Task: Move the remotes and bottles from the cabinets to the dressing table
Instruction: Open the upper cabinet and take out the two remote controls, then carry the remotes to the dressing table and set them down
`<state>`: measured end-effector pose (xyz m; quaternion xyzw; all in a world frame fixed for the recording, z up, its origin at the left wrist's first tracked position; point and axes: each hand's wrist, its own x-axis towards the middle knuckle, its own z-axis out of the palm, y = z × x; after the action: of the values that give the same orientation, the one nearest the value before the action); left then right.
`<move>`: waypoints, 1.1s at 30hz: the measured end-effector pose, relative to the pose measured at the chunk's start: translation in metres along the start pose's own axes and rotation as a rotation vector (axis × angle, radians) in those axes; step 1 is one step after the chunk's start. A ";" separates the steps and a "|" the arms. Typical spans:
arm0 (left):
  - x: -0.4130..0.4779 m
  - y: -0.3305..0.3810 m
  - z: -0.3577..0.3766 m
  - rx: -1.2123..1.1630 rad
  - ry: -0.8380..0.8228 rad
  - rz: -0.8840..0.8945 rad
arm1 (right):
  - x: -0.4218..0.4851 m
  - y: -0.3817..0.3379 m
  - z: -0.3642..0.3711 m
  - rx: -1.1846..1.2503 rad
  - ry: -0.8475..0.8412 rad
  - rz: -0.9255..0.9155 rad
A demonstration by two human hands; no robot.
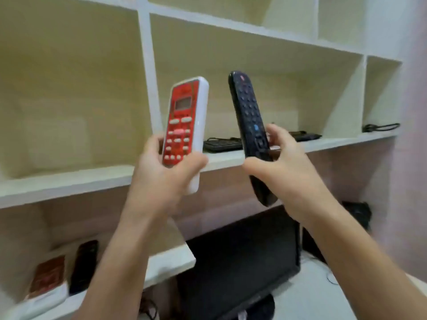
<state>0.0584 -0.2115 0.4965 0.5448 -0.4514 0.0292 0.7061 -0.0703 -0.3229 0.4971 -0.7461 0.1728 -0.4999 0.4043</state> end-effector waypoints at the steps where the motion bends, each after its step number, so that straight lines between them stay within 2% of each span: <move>1: -0.024 -0.019 0.010 -0.018 -0.080 -0.090 | -0.027 0.018 -0.009 -0.007 -0.001 0.096; 4: -0.104 -0.068 0.034 -0.052 -0.349 -0.395 | -0.116 0.073 -0.034 -0.008 0.090 0.414; 9: -0.242 -0.115 0.069 -0.060 -0.754 -0.790 | -0.289 0.126 -0.088 0.025 0.379 0.908; 12: -0.309 -0.123 0.086 -0.032 -0.969 -0.916 | -0.385 0.121 -0.121 -0.007 0.556 1.100; 15: -0.365 -0.130 0.102 0.020 -1.151 -0.978 | -0.467 0.103 -0.146 -0.063 0.746 1.212; 19: -0.427 -0.124 0.132 0.134 -1.376 -0.955 | -0.553 0.081 -0.170 -0.136 0.988 1.288; 25: -0.518 -0.089 0.222 0.263 -1.705 -0.736 | -0.664 0.066 -0.213 -0.354 1.252 1.464; 28: -0.570 -0.056 0.275 0.267 -1.815 -0.644 | -0.710 0.046 -0.244 -0.370 1.355 1.559; 33: -0.662 0.013 0.360 0.206 -1.953 -0.506 | -0.774 0.018 -0.320 -0.311 1.432 1.653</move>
<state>-0.5577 -0.1938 0.0626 0.4682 -0.6980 -0.5406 -0.0369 -0.6915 0.0409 0.0697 0.0185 0.8734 -0.3648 0.3221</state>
